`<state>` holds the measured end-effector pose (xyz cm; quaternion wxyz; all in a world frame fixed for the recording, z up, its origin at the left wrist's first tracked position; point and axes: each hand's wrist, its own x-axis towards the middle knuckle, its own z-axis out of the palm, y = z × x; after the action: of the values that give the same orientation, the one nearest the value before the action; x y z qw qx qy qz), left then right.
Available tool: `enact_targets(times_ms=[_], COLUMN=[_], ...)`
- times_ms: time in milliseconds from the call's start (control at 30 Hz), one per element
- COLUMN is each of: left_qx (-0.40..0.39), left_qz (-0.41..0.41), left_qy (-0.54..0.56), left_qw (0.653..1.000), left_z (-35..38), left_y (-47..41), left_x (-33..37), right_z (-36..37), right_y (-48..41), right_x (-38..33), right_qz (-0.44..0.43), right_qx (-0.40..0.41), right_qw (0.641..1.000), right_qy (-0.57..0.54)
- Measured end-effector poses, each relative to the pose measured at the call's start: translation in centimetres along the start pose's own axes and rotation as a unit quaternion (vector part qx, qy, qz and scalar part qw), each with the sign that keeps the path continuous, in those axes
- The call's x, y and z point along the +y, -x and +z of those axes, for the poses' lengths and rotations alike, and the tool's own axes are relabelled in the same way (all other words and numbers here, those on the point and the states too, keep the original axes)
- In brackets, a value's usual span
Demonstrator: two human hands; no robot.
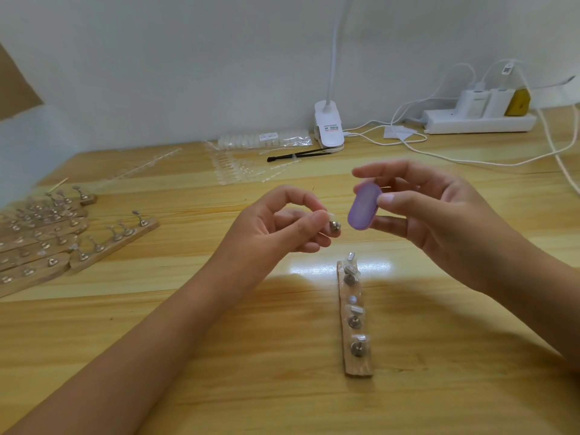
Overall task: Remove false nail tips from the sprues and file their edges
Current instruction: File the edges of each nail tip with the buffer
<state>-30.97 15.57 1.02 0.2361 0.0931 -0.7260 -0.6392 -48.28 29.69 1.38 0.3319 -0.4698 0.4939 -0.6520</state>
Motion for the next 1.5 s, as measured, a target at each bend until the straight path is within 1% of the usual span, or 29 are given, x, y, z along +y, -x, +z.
enact_targets(times_ms=[133, 233, 333, 433, 567, 667, 800, 900, 933, 1033, 1133, 1167, 1267, 1400, 1433, 1500], left_qx=[0.008, 0.001, -0.020, -0.037, -0.038, -0.034, -0.032, -0.030, -0.029, -0.027, -0.020, -0.018, -0.008, -0.019, -0.023, -0.028], left_qz=[0.009, -0.002, -0.016, -0.028, -0.029, -0.025, -0.025, -0.022, -0.020, -0.022, -0.021, -0.017, -0.007, -0.009, -0.011, -0.019], left_qy=[0.000, 0.031, 0.064, 0.075, 0.067, 0.068, 0.058, 0.054, 0.048, 0.031, 0.029, 0.029, 0.034, 0.025, 0.024, 0.024], left_qw=[1.000, 1.000, 0.998, 0.996, 0.997, 0.997, 0.998, 0.998, 0.998, 0.999, 0.999, 0.999, 0.999, 0.999, 0.999, 0.999], left_z=[-0.2, 0.0, 0.2, 0.5, 0.6, 0.6, 0.6, 0.6, 0.7, 0.9, 1.0, 1.0, 0.8, 0.7, 0.8, 1.1], left_y=[-0.1, -0.1, -0.1, 0.0, 0.0, 0.0, 0.0, 0.1, 0.1, 0.2, 0.2, 0.2, 0.2, 0.2, 0.3, 0.3], left_x=[-0.1, -0.3, -0.5, -0.6, -0.7, -0.7, -0.7, -0.7, -0.6, -0.7, -0.7, -0.7, -0.6, -0.7, -0.8, -0.8], right_z=[0.3, 0.5, 0.8, 0.9, 1.1, 1.3, 1.6, 1.6, 1.5, 1.4, 1.2, 1.2, 1.6, 1.3, 1.1, 0.6], right_y=[0.1, 0.3, 0.3, 0.4, 0.5, 0.5, 0.6, 0.6, 0.6, 0.7, 0.6, 0.6, 0.7, 0.5, 0.4, 0.4], right_x=[0.0, -0.1, 0.0, 0.0, -0.4, -0.5, -0.7, -0.7, -0.8, -0.9, -0.8, -0.8, -0.7, -0.4, -0.5, -0.8], right_qz=[0.009, 0.015, 0.014, -0.003, -0.004, -0.018, -0.009, -0.021, -0.017, 0.012, 0.001, 0.002, 0.010, -0.014, -0.009, 0.007], right_qx=[-0.035, -0.046, -0.045, -0.016, -0.012, 0.013, -0.015, 0.031, 0.030, -0.021, 0.021, 0.020, -0.027, 0.044, 0.043, 0.014], right_qw=[0.999, 0.999, 0.999, 1.000, 1.000, 0.999, 0.998, 0.998, 0.998, 0.996, 0.997, 0.998, 0.997, 0.998, 0.998, 0.998], right_qy=[-0.003, 0.014, 0.021, 0.019, 0.026, 0.034, 0.059, 0.049, 0.052, 0.083, 0.070, 0.065, 0.068, 0.050, 0.050, 0.057])
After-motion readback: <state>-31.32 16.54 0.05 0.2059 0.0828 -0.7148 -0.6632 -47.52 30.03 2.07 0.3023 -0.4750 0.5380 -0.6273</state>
